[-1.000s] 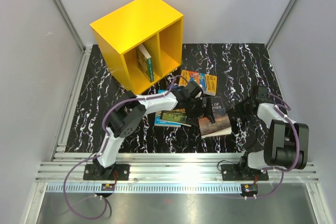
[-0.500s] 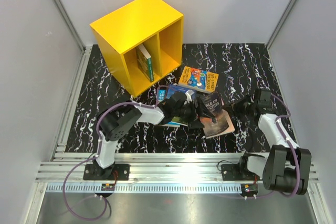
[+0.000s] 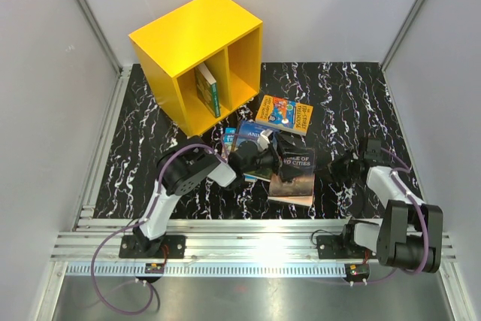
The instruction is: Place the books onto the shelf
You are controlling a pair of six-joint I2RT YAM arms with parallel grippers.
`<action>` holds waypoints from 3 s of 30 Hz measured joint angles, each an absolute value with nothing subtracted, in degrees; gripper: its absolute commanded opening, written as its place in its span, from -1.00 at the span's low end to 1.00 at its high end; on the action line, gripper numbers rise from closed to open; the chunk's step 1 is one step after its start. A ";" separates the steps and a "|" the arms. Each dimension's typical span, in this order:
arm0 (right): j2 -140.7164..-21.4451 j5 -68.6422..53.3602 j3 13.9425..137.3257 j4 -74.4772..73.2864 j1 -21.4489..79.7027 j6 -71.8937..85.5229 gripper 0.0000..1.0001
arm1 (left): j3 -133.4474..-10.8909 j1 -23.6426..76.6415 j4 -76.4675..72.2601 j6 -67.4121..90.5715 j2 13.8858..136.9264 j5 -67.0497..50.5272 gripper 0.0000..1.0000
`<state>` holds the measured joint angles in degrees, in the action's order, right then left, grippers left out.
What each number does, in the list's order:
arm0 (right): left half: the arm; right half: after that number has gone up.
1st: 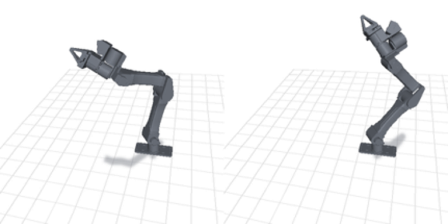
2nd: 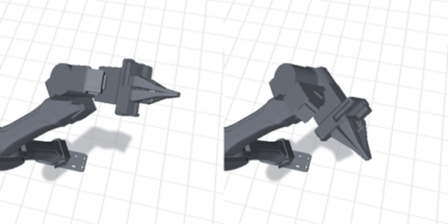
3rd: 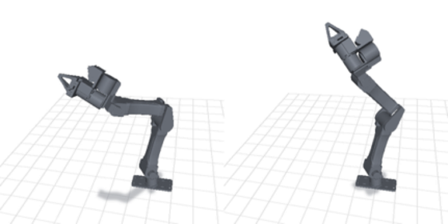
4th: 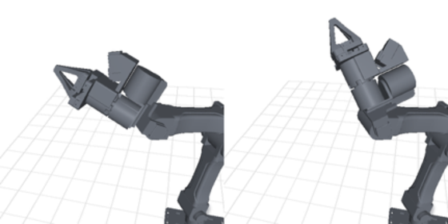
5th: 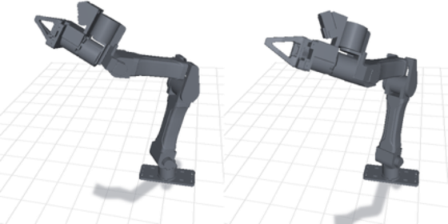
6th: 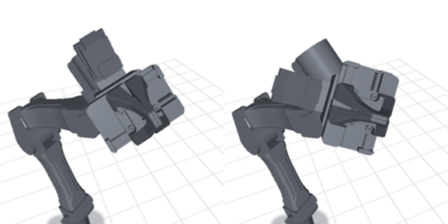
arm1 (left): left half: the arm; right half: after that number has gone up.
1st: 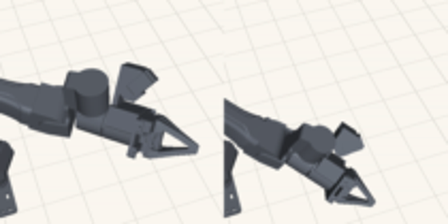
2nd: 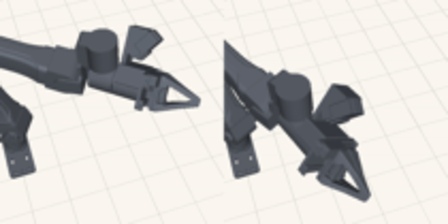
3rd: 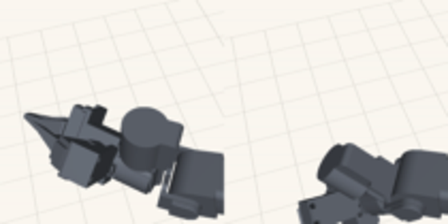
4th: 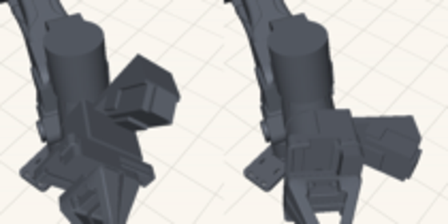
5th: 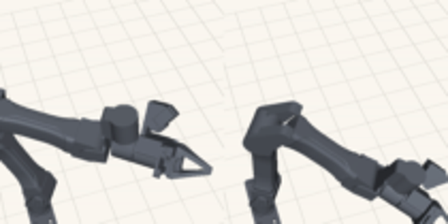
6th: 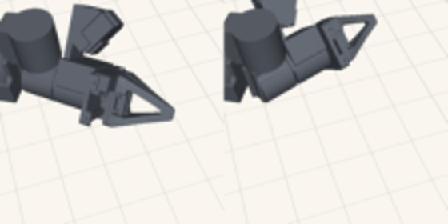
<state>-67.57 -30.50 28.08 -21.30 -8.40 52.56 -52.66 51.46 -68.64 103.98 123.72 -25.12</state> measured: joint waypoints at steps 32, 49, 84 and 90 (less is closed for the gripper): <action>-56.88 -34.79 16.47 -6.79 -8.29 56.10 -0.25 | -52.99 52.12 -71.09 107.96 123.83 -25.47 0.98; -61.45 -28.36 16.64 -5.15 7.01 54.92 -1.00 | -50.09 51.09 -70.32 107.83 118.63 -28.03 0.97; -42.65 -29.19 40.47 -33.30 7.18 53.36 -1.00 | -45.39 49.43 -81.21 98.30 124.46 -28.73 0.97; -33.06 -29.78 26.59 -22.33 6.72 65.08 -1.00 | -46.35 52.01 -82.78 98.85 126.17 -26.68 0.97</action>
